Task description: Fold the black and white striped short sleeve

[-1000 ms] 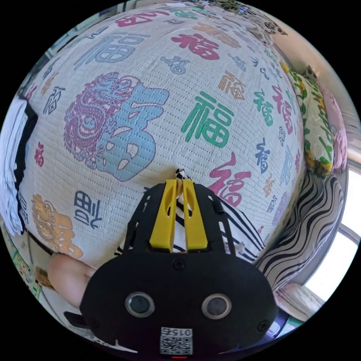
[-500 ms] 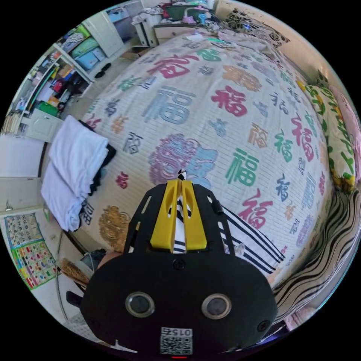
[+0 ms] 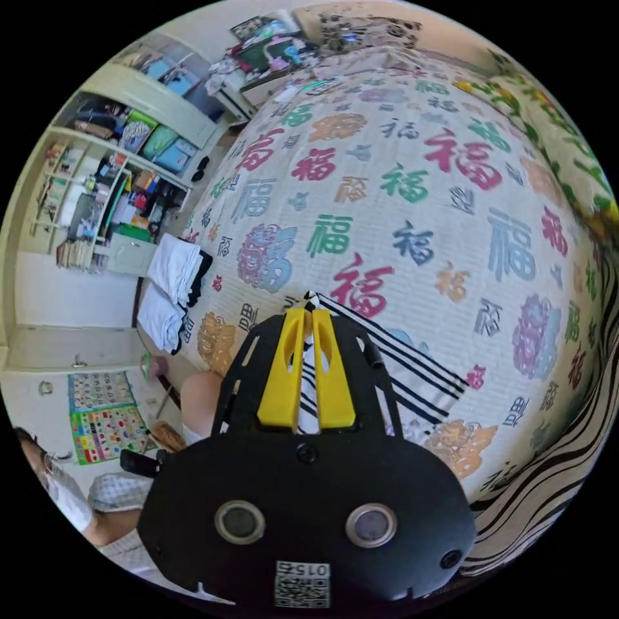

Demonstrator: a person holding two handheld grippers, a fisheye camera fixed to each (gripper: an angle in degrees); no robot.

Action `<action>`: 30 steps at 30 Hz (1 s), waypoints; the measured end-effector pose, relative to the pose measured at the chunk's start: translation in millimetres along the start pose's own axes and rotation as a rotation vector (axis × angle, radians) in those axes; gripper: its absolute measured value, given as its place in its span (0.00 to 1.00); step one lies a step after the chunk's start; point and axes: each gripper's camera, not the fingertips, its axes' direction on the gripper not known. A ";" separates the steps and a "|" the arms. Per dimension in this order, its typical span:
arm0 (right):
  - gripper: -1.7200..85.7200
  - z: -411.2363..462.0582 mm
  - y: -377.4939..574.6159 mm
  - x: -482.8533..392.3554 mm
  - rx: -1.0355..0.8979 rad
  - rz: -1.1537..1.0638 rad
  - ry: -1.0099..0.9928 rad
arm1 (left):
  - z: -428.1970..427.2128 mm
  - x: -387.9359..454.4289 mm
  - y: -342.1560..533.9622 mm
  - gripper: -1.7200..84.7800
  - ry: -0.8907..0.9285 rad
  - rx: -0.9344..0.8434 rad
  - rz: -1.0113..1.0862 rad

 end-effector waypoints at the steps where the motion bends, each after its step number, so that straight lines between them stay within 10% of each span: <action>1: 0.03 -15.2 19.2 35.4 0.013 0.040 -0.040 | 24.8 18.5 2.4 0.01 0.027 -0.038 0.051; 22: 0.05 -71.8 238.3 380.8 0.159 0.306 -0.425 | 406.6 214.0 122.1 0.04 -0.108 -0.604 0.640; 30: 0.09 -112.6 366.0 355.7 0.185 0.268 -0.355 | 414.1 203.4 73.9 0.06 0.234 -0.532 0.565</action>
